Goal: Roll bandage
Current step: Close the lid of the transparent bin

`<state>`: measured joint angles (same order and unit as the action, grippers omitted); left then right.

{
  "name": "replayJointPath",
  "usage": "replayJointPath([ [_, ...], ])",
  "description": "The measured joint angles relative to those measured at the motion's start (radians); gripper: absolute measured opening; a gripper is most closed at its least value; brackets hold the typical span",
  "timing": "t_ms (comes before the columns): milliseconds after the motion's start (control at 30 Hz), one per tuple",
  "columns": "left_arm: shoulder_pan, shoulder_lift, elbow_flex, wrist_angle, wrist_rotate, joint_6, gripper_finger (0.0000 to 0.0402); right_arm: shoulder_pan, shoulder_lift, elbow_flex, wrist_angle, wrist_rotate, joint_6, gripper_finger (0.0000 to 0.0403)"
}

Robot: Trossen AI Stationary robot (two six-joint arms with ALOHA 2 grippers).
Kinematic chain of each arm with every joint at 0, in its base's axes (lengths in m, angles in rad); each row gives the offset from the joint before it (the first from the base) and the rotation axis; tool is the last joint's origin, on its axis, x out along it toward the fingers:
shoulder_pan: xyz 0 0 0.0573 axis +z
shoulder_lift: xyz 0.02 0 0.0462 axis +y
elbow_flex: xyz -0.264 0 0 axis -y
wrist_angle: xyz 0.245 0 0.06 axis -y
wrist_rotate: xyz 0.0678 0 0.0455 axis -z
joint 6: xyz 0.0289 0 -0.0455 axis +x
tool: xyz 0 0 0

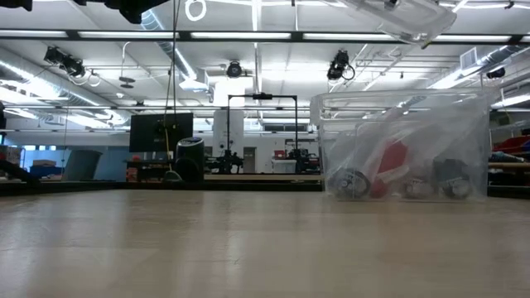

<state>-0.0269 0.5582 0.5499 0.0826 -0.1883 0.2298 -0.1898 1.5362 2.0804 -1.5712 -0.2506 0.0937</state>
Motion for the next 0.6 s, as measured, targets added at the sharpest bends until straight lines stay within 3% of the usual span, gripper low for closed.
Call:
replayJointPath([
  [233,0.0,0.021,0.0,-0.007,0.0,0.0,0.0204,-0.045,0.013,-0.149,0.001,-0.001,-0.025,0.0024],
  [600,0.0,0.066,0.0,-0.009,0.0,0.0,0.0204,-0.121,0.017,-0.422,0.001,0.203,-0.213,0.0024],
])
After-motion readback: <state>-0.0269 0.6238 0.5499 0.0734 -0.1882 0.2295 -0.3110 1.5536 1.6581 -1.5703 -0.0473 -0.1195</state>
